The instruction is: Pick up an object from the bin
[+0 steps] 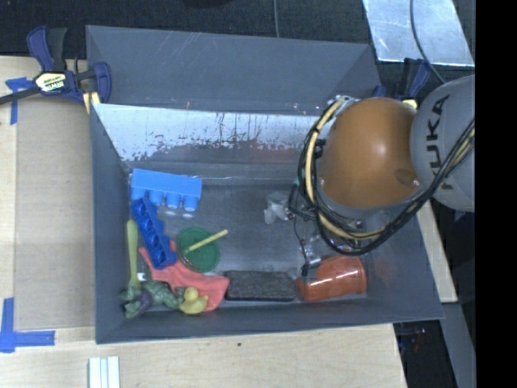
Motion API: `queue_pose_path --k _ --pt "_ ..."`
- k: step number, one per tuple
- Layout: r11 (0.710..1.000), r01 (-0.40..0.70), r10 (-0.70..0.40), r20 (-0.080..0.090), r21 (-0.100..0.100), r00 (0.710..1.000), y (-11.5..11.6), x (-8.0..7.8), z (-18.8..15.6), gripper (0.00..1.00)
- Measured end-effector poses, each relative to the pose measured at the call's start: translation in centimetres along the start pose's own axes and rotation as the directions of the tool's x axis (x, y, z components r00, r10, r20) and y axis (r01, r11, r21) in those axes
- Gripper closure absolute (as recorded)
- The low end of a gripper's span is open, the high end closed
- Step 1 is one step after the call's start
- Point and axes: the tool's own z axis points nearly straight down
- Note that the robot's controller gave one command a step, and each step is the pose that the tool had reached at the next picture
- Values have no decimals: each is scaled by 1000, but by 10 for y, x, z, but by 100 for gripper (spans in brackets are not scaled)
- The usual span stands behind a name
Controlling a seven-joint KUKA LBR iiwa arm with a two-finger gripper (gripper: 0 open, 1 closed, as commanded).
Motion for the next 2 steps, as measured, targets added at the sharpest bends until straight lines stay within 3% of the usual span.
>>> queue_pose_path --k 1,2 --pt "995 -101 102 10 -4 995 -20 -4 58 0" --pt "1000 3 -3 12 1 1000 -82 25 41 0"
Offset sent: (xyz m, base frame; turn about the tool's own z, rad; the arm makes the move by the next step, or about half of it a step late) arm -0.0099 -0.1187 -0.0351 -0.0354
